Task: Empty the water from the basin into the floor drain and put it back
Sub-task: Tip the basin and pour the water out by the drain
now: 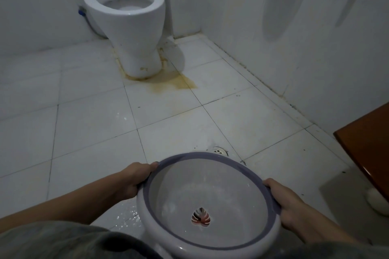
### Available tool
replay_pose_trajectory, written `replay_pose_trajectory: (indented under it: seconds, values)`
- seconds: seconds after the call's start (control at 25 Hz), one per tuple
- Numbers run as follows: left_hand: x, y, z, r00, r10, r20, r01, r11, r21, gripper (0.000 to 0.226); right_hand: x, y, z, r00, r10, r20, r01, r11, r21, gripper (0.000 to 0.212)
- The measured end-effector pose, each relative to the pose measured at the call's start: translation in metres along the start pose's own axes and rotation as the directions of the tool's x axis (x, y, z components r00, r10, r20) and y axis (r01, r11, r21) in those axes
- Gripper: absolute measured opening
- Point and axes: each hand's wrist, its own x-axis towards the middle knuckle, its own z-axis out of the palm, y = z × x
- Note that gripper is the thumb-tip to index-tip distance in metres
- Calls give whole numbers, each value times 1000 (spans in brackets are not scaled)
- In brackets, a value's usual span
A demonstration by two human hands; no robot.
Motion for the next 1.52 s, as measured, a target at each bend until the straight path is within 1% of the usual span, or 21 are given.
replay_pose_trajectory:
  seconds: [0.24,0.6,0.96,1.52]
  values:
    - [-1,4,2,1000,-21,15,21,1000,-4,45,-1,-3,-2,1000,13,12,-13,1000,13,22]
    - [-3,9,3,1000,-5,22,5,1000,-9,44,4,-4,-4,1000,15,-8,-14,1000,8,21]
    - [-7,11,1,999,2,43,-1,1000,-17,44,7,-2,-3,999,40,13,-40,998,37,20]
    - [-7,10,2,999,2,33,-2,1000,-11,43,-1,-13,-3,999,-4,54,2,999,38,22]
